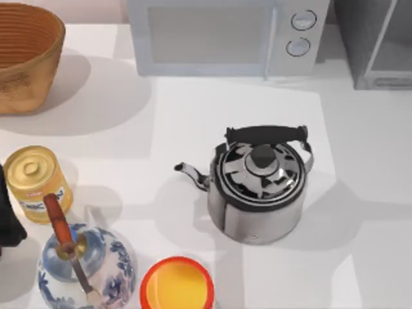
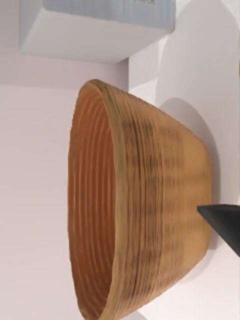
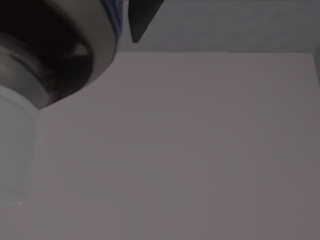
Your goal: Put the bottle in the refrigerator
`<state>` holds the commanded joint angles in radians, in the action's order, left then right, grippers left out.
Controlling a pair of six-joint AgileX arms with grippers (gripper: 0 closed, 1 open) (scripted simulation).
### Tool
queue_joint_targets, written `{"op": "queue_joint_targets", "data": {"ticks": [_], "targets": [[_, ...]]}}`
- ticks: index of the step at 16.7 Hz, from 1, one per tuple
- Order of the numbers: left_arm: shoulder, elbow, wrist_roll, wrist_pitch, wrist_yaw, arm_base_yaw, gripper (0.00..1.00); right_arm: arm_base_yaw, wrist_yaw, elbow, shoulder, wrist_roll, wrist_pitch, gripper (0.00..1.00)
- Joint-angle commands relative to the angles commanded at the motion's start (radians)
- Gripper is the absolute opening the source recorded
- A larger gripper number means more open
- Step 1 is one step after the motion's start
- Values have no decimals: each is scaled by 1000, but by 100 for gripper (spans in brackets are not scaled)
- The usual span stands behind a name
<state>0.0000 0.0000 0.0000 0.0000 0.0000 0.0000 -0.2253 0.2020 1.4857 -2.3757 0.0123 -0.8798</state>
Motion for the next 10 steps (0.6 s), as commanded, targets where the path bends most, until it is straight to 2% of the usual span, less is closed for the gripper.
{"op": "queue_joint_targets", "data": {"ticks": [5, 10], "targets": [[0, 0, 0, 0, 0, 0, 100, 0, 0, 0, 0, 0, 0, 98], [0, 0, 0, 0, 0, 0, 100, 0, 0, 0, 0, 0, 0, 100]]}}
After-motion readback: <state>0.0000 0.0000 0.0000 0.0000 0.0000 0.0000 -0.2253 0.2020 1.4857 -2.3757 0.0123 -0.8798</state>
